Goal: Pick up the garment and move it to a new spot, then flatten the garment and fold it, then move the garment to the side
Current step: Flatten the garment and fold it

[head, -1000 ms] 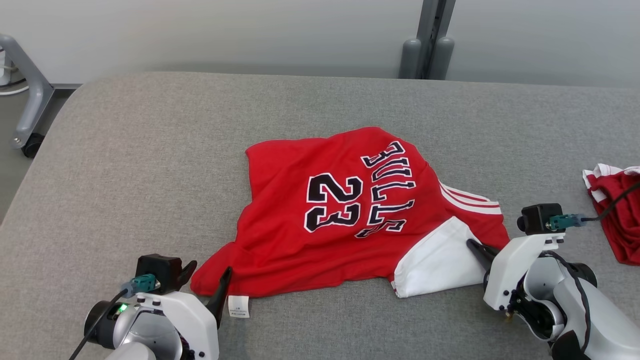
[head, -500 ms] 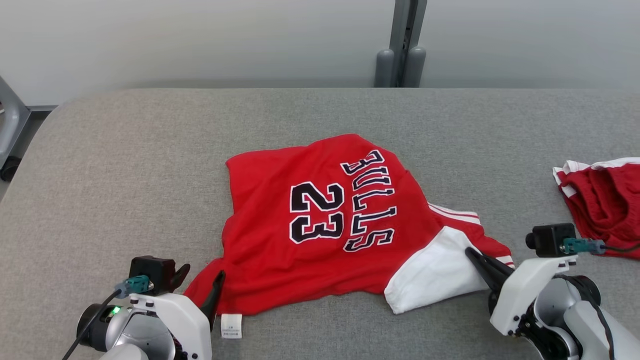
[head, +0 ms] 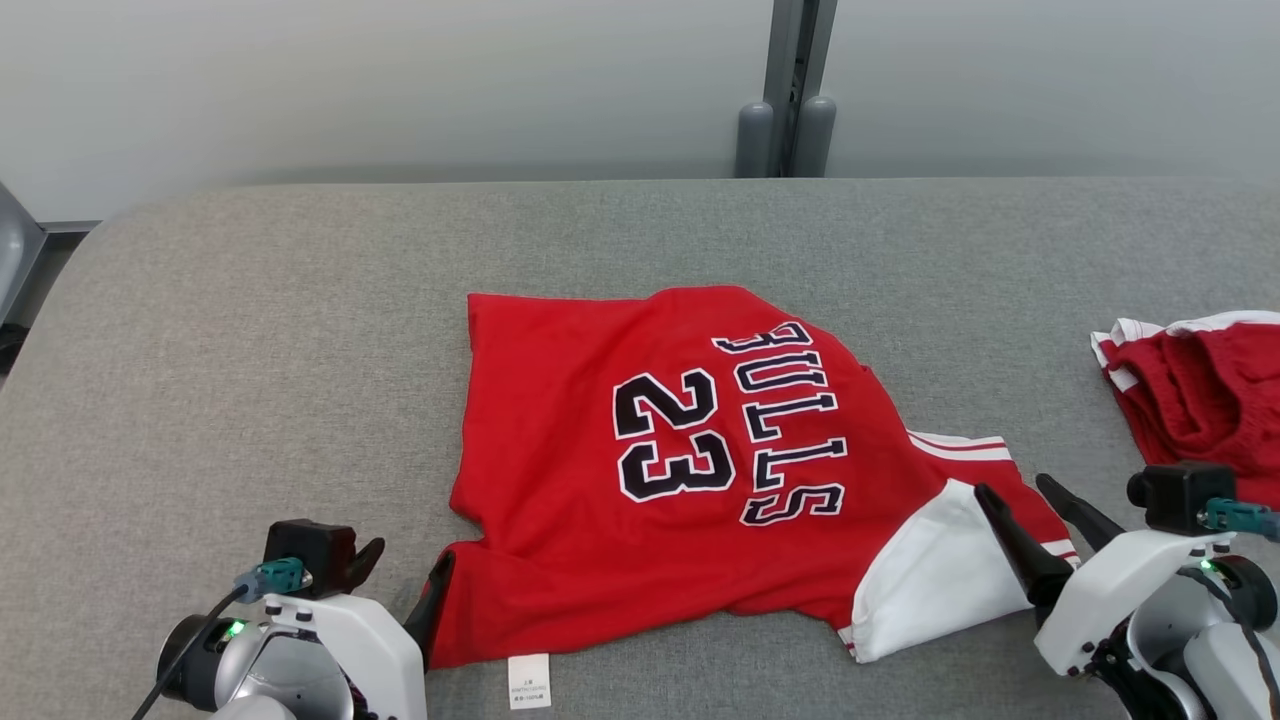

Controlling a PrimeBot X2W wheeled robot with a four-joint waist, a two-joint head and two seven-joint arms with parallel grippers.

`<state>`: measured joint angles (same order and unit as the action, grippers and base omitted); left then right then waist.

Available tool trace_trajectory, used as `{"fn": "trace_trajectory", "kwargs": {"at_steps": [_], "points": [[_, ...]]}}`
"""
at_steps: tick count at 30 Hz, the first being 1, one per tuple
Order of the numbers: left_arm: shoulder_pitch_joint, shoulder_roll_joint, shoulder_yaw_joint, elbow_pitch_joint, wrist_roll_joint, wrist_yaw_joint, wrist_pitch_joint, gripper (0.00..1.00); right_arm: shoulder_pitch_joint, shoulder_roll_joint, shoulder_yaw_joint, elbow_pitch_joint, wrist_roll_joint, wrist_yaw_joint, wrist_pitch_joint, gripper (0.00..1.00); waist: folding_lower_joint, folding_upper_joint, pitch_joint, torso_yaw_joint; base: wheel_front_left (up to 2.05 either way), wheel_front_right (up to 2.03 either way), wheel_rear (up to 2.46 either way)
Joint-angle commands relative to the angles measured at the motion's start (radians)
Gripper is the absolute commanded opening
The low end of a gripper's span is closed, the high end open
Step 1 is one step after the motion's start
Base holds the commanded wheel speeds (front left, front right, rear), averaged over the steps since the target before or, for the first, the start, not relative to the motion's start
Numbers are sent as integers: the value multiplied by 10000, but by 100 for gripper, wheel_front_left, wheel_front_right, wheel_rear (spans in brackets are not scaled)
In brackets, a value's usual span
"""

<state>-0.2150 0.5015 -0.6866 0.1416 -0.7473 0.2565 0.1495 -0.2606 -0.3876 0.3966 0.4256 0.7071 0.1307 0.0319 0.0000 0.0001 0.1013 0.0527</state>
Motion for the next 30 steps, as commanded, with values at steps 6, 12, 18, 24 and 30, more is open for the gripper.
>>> {"fn": "trace_trajectory", "kwargs": {"at_steps": [6,12,18,24,30], "points": [[-12,-15,-31,56,-68,0,-14,100,402,357,-64,-622,-384,1,3,100,0,-1,-88,131,0,0,0],[-28,-98,-96,132,-129,-45,7,100,350,724,-234,-464,-835,1,297,100,0,-1,-90,202,0,0,0],[-151,-204,-170,212,-131,-85,-9,100,-151,1398,-691,474,-1423,1,1169,100,0,-1,-45,265,0,0,0],[-211,-283,-234,332,-161,-170,-52,100,-696,1947,-1336,1525,-1975,1,2191,100,0,-1,-5,427,0,0,0],[-174,-333,-264,439,-218,-171,-109,100,-766,2257,-1890,2038,-2598,1,2634,87,0,-1,28,613,0,0,0]]}}
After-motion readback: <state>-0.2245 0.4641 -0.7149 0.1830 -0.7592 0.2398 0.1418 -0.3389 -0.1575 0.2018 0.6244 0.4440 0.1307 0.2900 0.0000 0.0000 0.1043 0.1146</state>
